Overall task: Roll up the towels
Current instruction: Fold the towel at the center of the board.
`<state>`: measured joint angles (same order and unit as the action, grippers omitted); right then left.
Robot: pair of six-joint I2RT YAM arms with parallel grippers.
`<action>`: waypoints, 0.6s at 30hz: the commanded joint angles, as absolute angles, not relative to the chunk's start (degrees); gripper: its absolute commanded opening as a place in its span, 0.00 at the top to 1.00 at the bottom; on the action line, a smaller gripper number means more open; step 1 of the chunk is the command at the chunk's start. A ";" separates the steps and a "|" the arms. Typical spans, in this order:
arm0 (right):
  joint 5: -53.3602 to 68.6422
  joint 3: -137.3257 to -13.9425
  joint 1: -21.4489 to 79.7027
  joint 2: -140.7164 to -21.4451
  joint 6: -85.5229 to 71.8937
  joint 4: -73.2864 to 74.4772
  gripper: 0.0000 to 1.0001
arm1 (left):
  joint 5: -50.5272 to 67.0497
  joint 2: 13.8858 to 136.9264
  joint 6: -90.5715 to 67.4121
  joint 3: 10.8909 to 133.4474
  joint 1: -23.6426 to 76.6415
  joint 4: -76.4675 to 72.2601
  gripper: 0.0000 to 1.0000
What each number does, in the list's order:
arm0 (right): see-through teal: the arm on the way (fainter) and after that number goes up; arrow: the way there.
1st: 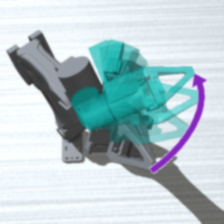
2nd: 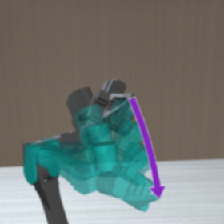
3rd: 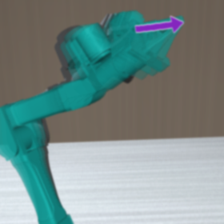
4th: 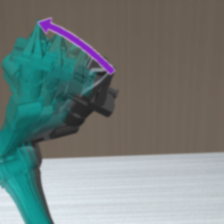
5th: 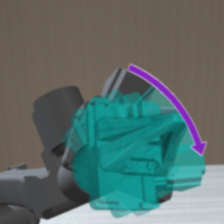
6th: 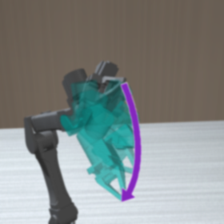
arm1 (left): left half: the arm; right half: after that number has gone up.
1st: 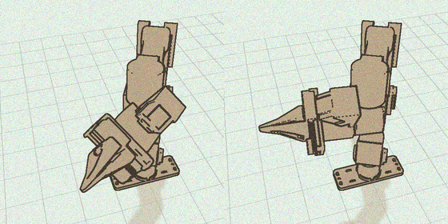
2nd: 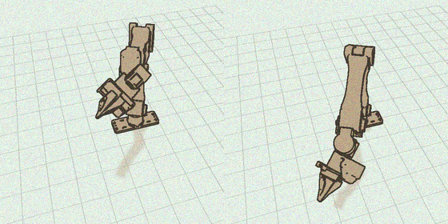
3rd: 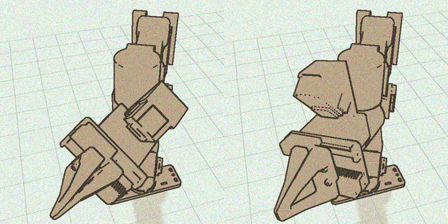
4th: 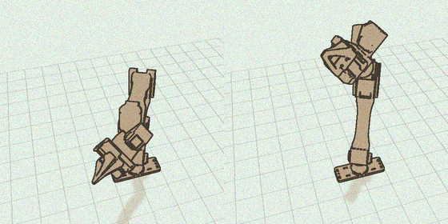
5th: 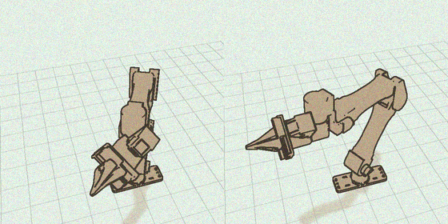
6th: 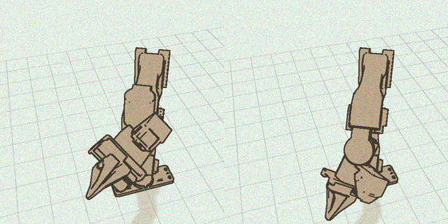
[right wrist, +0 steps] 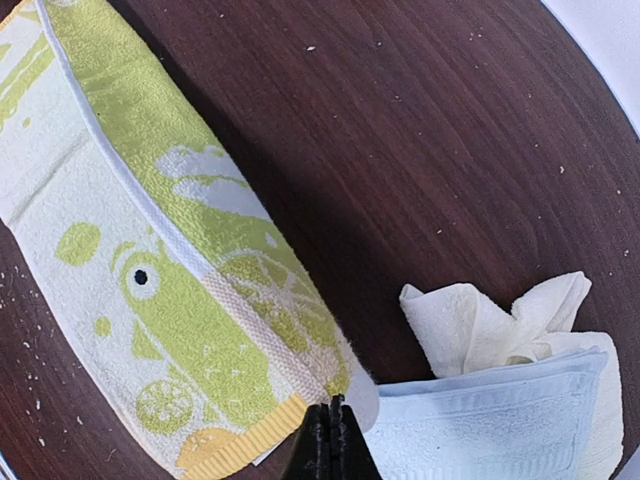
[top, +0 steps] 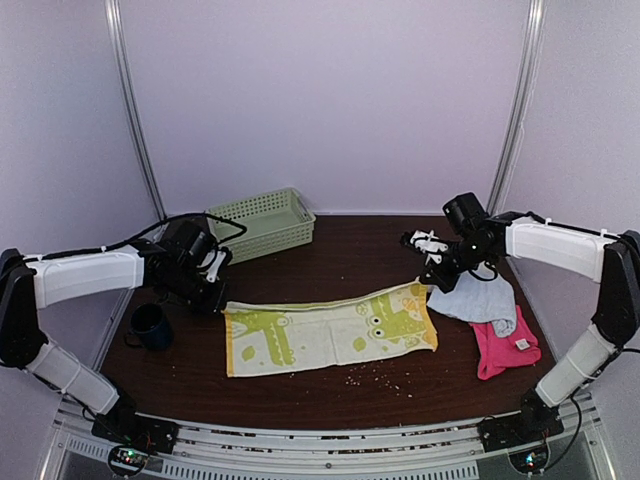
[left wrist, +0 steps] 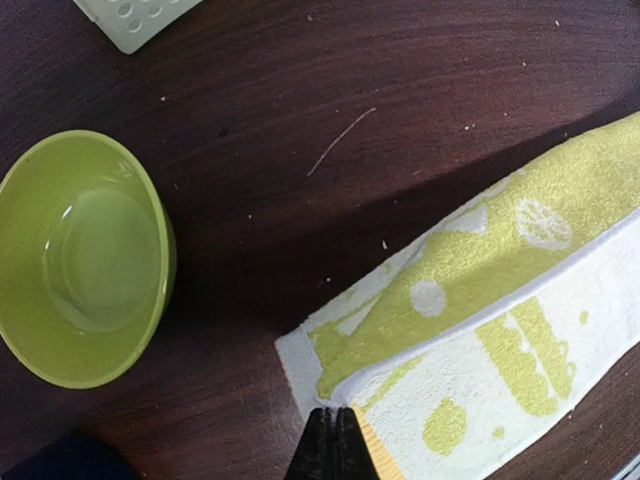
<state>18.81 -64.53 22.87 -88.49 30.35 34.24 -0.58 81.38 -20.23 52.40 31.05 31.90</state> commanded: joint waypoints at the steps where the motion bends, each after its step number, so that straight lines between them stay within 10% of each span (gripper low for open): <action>1: 16.73 -62.81 24.30 -86.21 31.31 36.91 1.00 | 1.97 79.07 -20.48 53.85 30.50 35.54 1.00; 18: 15.83 -55.27 24.59 -78.86 34.23 40.26 1.00 | 11.23 78.76 -18.87 51.62 30.55 37.94 1.00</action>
<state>16.40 -55.86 24.40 -81.49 33.08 38.48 8.05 79.31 -19.59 52.29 31.05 36.75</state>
